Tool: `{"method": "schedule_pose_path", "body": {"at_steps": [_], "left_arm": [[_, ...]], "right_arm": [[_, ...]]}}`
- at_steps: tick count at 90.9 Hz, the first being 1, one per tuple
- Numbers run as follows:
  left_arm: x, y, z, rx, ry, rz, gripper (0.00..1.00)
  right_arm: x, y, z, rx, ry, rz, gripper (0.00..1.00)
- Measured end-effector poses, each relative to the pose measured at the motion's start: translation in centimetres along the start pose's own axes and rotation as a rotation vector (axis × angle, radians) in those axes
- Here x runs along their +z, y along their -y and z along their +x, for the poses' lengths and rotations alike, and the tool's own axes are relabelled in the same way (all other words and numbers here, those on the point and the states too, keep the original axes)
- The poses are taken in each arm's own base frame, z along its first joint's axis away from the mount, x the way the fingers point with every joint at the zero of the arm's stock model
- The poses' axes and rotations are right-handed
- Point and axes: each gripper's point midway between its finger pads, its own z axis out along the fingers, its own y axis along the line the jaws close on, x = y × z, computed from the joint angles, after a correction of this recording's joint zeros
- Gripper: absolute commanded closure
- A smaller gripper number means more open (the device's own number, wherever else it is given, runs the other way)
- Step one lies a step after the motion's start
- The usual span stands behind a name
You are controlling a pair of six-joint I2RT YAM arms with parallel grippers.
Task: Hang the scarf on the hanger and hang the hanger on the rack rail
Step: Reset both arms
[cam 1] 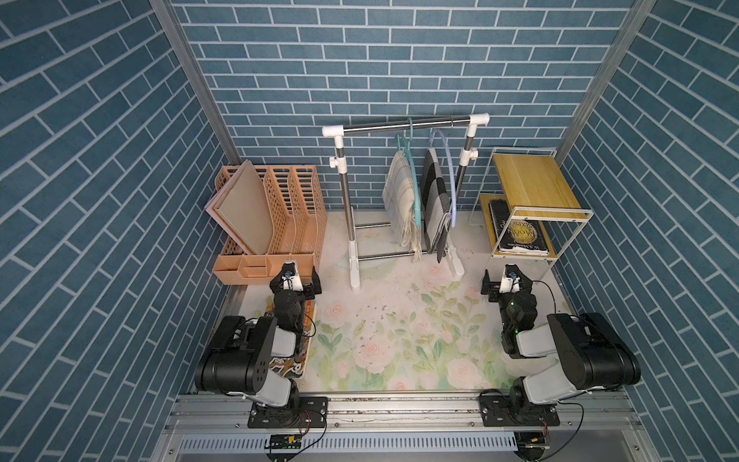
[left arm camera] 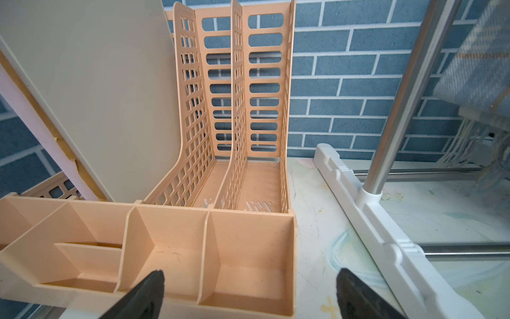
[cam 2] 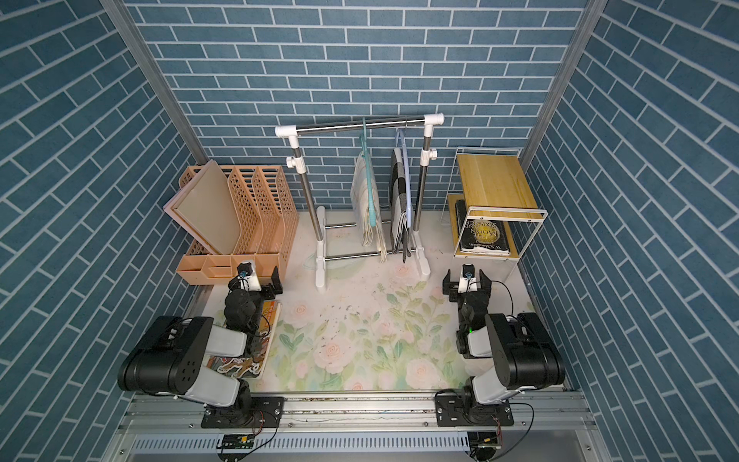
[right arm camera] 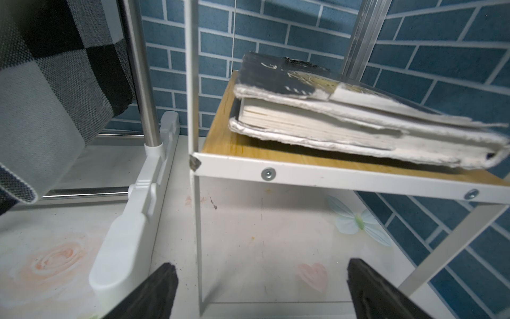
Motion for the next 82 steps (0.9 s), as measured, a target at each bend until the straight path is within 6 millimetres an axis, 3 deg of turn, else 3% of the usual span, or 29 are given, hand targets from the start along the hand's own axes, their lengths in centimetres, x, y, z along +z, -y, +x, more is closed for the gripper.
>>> {"method": "schedule_pose_path", "body": {"at_steps": [32,47,64,82], "left_arm": [[0.0,0.1,0.2,0.002,-0.008,0.005,0.0],[-0.4,1.0,0.0,0.021,0.008,0.062,0.0],[-0.4,-0.9,0.0,-0.015,0.009,-0.049,0.0],[-0.1,-0.7,-0.1,-0.015,0.006,-0.04,0.0]], "right_arm": [[0.0,0.0,0.0,0.0,0.0,0.0,0.0],[0.0,0.0,0.0,0.0,0.0,0.0,0.0],[0.0,0.0,0.0,0.0,0.0,0.0,0.0],[0.0,0.0,0.0,0.0,0.0,0.0,0.0]]}}
